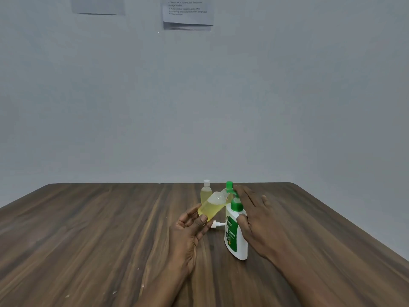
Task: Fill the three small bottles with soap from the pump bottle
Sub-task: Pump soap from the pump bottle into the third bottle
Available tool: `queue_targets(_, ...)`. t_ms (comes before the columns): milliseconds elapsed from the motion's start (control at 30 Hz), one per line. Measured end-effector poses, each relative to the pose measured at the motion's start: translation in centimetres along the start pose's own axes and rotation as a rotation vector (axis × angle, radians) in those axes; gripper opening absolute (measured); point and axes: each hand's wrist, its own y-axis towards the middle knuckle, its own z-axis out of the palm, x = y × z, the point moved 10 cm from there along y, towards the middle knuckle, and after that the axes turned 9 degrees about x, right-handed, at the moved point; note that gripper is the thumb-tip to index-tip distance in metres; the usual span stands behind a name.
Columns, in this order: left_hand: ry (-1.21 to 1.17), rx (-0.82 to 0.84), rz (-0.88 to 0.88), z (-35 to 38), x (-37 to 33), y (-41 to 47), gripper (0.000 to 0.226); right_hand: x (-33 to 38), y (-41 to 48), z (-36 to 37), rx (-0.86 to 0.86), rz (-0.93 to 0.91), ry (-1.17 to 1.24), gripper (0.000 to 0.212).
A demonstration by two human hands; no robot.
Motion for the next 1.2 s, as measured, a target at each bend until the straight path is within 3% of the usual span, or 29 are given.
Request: queue_targets(1200,0.092,0.0,0.053,-0.4,-0.9,-0.3,0.046,-0.2,0.1,1.1,0.078,0.027,-0.055,0.059)
